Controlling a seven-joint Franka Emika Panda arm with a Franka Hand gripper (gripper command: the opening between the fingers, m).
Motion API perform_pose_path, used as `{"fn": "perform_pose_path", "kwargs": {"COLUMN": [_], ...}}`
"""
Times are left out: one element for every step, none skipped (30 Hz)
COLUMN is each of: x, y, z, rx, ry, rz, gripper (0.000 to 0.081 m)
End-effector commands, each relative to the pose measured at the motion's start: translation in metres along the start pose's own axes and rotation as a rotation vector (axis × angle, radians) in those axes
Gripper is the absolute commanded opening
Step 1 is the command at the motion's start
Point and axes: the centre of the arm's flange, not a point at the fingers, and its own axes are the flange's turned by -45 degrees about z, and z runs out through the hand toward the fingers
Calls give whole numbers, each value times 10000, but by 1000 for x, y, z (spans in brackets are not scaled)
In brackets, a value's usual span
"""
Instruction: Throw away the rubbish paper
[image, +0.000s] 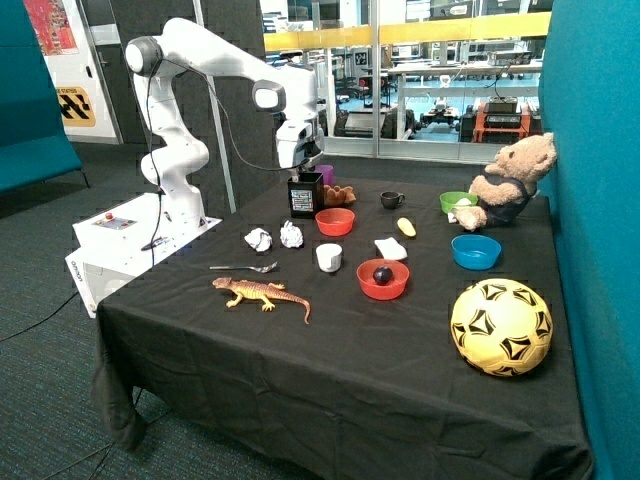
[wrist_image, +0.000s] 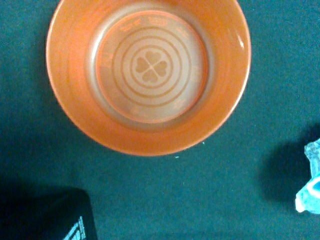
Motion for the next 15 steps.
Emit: {"fn": "perform_pose_path", "kwargs": {"x": [-2, -1, -1, -1, -1, 0, 0, 0, 0, 1, 1, 1, 0, 0, 0], "y": [-1, 1, 2, 3, 4, 5, 7, 8, 9, 10, 12, 13, 15, 17, 20], "z": [-3, -2, -1, 0, 0, 0, 0, 0, 0, 1, 1, 1, 2, 2, 3], "rx": [12, 12, 12, 12, 12, 13, 13, 13, 13, 13, 13, 13, 13, 13, 13], "ry": [62, 62, 62, 62, 62, 62, 62, 62, 62, 62, 62, 62, 62, 62, 62], "rz": [-2854, -2641, -2625, -2605, -2561, -2524, -2511, -2503, -2505, -2507, -2513, -2501, -2474, -2426, -2374], "gripper": [808, 808, 808, 808, 808, 773, 724, 700, 690, 686, 683, 683, 683, 685, 686]}}
